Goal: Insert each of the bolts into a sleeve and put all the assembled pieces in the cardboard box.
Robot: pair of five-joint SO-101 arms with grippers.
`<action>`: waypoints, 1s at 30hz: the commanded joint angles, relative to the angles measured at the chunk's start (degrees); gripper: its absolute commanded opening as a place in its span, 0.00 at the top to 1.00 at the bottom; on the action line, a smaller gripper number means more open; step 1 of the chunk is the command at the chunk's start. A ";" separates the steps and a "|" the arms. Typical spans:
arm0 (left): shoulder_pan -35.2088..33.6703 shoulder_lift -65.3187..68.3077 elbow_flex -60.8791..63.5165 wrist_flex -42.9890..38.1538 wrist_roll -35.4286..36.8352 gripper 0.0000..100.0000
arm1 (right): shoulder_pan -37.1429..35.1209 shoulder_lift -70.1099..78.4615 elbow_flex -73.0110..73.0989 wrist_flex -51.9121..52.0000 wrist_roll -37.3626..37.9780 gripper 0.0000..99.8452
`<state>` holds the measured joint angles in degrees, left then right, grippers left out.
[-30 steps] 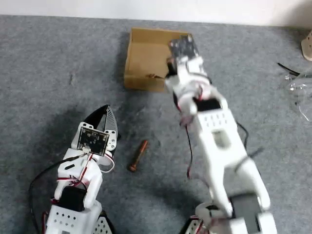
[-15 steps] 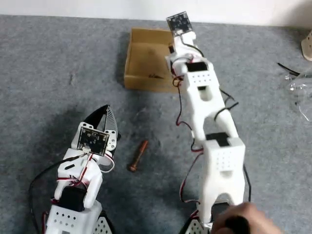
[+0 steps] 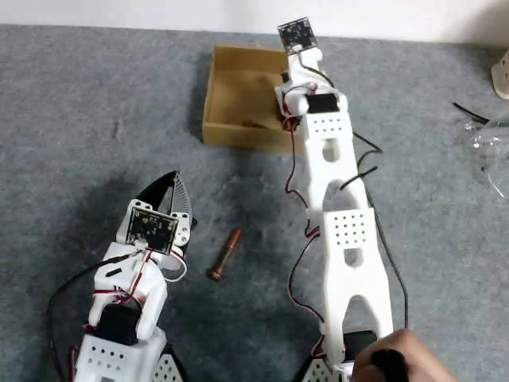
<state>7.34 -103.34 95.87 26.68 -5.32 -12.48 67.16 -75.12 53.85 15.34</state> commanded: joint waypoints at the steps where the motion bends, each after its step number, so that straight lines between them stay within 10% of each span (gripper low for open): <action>1: -0.48 -0.57 -0.13 -1.05 0.09 0.99 | 0.84 0.04 -9.36 3.21 -0.70 0.97; 30: -0.75 -0.66 0.40 -1.41 0.09 0.99 | -2.86 -19.91 -27.91 44.53 -0.44 0.87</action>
<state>7.34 -103.34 95.87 26.51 -5.32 -13.19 55.47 -94.20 94.64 15.25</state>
